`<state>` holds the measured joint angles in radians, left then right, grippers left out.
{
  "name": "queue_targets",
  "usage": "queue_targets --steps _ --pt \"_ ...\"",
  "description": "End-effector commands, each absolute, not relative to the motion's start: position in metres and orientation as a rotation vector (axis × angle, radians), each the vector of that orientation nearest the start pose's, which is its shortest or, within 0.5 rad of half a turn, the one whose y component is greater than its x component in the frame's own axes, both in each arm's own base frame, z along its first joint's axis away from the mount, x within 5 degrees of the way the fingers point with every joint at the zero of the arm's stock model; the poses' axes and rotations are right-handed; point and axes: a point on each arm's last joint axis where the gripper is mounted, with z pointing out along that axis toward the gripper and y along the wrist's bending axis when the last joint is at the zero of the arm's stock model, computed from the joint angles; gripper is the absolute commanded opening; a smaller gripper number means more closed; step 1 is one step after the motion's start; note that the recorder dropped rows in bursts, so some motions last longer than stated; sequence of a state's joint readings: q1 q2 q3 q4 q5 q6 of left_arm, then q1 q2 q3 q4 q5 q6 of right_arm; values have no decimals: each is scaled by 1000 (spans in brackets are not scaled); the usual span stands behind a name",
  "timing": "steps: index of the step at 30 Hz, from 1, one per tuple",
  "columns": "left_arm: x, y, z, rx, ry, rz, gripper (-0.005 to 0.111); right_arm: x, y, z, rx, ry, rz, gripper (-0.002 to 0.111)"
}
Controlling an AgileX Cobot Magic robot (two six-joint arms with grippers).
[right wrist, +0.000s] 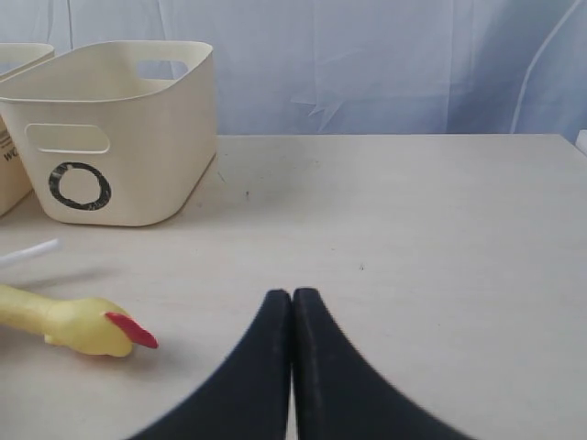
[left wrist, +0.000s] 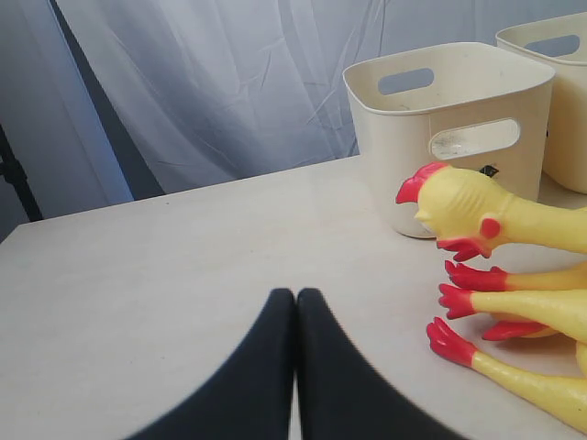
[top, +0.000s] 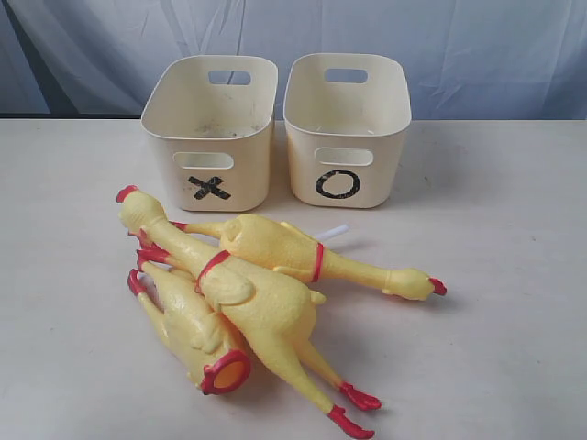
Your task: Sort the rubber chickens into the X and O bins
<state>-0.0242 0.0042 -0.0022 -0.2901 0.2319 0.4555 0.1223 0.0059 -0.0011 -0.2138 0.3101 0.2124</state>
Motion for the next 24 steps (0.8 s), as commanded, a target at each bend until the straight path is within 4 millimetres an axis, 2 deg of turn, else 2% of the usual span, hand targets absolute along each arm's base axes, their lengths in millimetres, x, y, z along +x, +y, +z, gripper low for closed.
queue_targets --steps 1,24 --pt "55 -7 194 208 1687 55 0 55 1 186 -56 1780 30 0" --pt "55 -7 194 208 1687 55 0 55 1 186 -39 1783 55 0"
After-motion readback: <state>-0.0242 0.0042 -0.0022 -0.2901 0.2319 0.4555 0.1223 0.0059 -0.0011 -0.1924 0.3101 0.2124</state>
